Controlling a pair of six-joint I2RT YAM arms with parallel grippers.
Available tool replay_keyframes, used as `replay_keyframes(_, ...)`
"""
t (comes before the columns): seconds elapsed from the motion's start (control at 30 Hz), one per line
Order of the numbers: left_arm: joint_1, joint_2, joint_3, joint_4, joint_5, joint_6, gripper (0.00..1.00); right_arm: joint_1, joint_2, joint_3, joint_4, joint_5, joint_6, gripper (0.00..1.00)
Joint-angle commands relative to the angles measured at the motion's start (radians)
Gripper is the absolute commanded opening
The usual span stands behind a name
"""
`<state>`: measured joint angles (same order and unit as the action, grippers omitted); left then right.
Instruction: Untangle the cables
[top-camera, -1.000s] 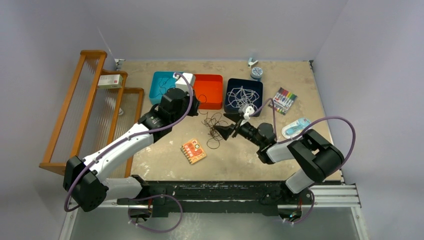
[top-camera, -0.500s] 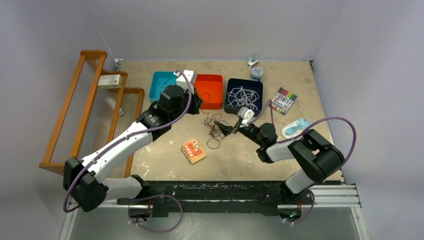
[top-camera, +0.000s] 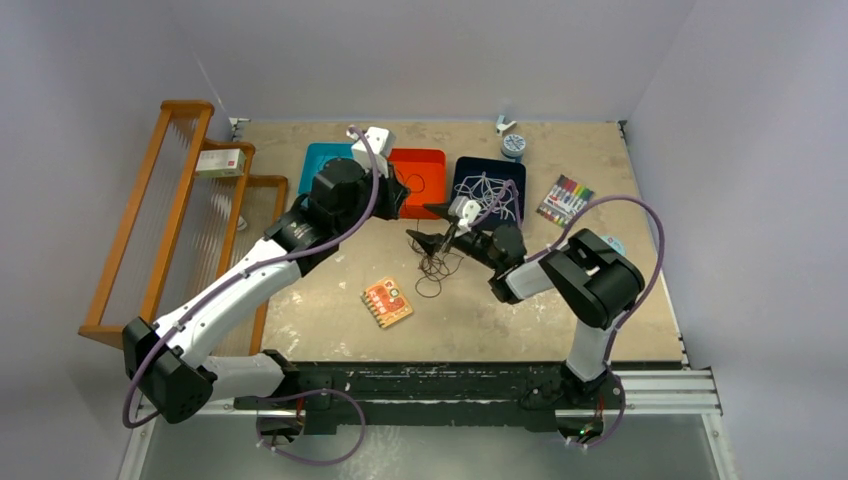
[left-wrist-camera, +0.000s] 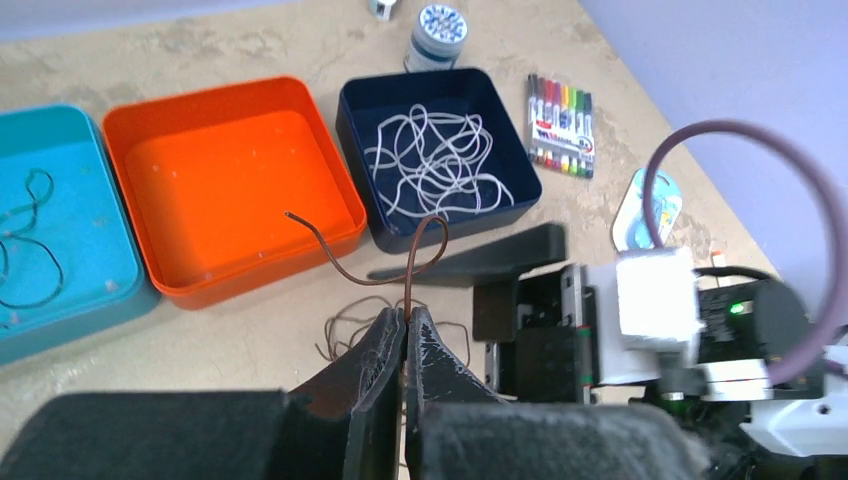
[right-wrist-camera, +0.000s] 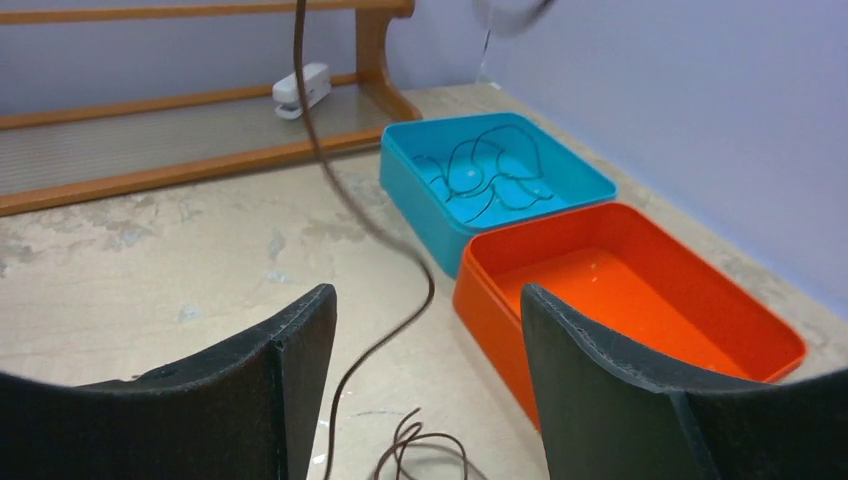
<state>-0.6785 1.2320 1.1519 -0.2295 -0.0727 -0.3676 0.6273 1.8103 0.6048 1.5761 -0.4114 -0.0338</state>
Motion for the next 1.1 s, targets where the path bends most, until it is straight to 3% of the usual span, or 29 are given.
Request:
replay_keyframes(0.0,-0.001,-0.032,0.097,0.009,-0.012,0.043,0.00,0.025,0.036,0.042,0.160,-0.029,0.047,0.68)
replay_keyframes(0.13,-0.001,-0.020,0.149,0.004,0.002,0.046,0.00,0.040,0.067,0.050,0.147,-0.019,0.072,0.59)
replay_keyframes(0.27,-0.002,-0.004,0.221,-0.026,-0.015,0.059,0.00,0.044,0.073,0.031,0.131,0.006,0.095,0.40)
replay_keyframes(0.33,-0.001,0.000,0.270,-0.044,-0.029,0.068,0.00,0.046,0.070,0.013,0.124,0.007,0.096,0.37)
replay_keyframes(0.67,-0.001,0.030,0.511,-0.086,-0.046,0.095,0.00,0.049,0.121,-0.073,0.187,0.030,0.141,0.34)
replay_keyframes(1.07,-0.001,0.043,0.686,-0.115,-0.124,0.138,0.00,0.052,0.142,-0.159,0.169,0.135,0.174,0.36)
